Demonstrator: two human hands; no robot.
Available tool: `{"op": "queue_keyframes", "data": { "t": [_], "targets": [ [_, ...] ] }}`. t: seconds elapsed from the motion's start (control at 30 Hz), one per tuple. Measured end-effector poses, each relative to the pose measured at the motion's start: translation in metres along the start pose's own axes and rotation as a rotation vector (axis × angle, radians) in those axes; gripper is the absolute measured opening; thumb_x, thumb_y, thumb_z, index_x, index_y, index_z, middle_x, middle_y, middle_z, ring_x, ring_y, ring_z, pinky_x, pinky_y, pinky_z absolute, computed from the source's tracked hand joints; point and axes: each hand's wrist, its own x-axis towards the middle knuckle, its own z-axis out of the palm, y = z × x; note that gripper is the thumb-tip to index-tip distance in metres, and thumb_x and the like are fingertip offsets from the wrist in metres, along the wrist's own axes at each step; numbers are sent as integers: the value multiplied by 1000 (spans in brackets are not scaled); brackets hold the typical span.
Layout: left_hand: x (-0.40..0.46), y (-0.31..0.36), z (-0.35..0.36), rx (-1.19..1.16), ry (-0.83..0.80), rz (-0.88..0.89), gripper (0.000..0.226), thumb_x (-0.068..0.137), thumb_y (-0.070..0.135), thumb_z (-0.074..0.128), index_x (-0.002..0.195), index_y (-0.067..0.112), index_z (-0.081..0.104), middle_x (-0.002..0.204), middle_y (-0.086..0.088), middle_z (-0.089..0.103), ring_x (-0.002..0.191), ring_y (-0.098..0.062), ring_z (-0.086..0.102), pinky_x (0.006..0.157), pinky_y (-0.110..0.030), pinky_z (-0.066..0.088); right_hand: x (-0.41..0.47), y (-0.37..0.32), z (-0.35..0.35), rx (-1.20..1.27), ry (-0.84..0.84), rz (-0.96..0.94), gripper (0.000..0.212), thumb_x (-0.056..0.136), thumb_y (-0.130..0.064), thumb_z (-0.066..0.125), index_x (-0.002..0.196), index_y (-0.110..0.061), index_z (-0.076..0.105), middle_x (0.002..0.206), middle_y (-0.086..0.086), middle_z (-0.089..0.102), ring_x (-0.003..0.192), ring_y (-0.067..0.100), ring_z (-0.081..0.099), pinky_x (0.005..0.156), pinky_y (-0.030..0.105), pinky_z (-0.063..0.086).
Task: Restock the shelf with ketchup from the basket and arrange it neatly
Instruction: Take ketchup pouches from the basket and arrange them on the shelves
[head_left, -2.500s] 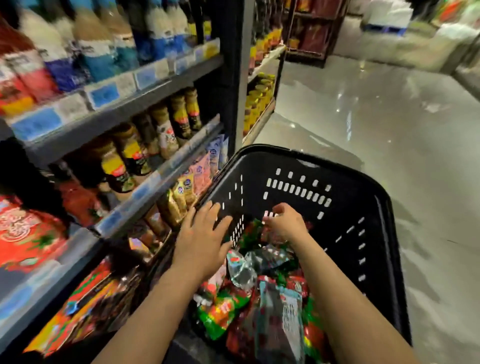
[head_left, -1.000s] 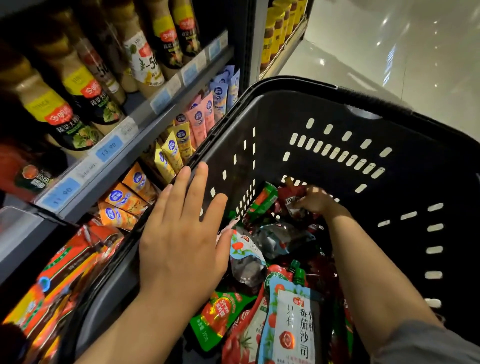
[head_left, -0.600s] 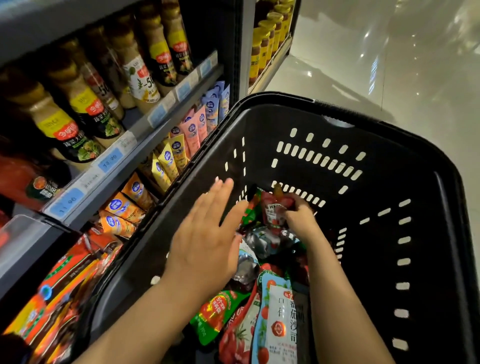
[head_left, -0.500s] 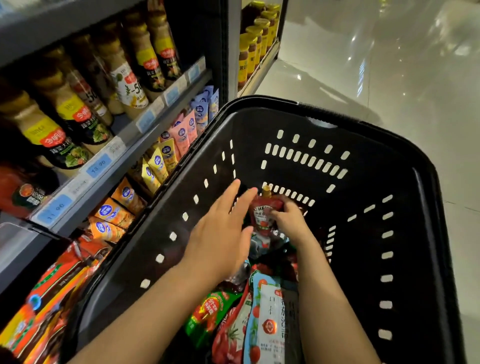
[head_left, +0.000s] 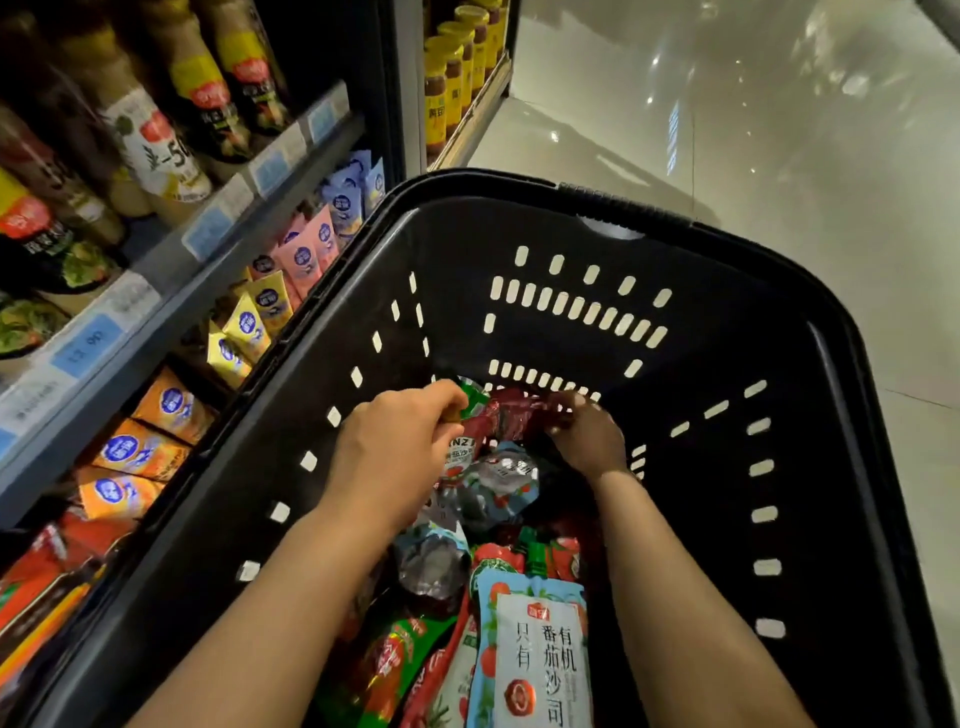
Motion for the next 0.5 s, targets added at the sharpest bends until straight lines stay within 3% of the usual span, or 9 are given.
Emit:
{"op": "queue_keyframes", "data": {
  "t": [0.07,0.17,0.3,0.5],
  "targets": [
    [2,0,-2,75,-21,31,18,95,33,55,111,28,59,100,6,69,93,-22,64,76,-36,51,10,12,20,-280,-72,-196,67,83,-28,66,143,-22,39,145,7,43,135,25,36,110,37,32],
    [4,-4,0,112,-56,7,19,96,35,52,114,30,56,103,7,68,96,-22,63,77,-36,50,21,15,39,-424,-119,-271,82,82,-41,65,150,-25,21,155,3,25,142,24,22,115,47,20],
    [6,-5,3,96,-58,-20,21,95,36,54,116,32,55,102,6,69,95,-23,64,79,-37,51,32,7,45,-568,-53,-292,84,80,-56,60,148,-20,26,149,4,36,137,27,30,110,46,23],
    [10,-11,2,-41,-98,-142,23,89,36,64,111,33,60,101,8,68,96,-20,62,79,-33,49,33,-5,39,-594,-134,-273,61,88,-45,55,143,-28,35,138,6,46,128,28,39,106,41,29]
  ]
}}
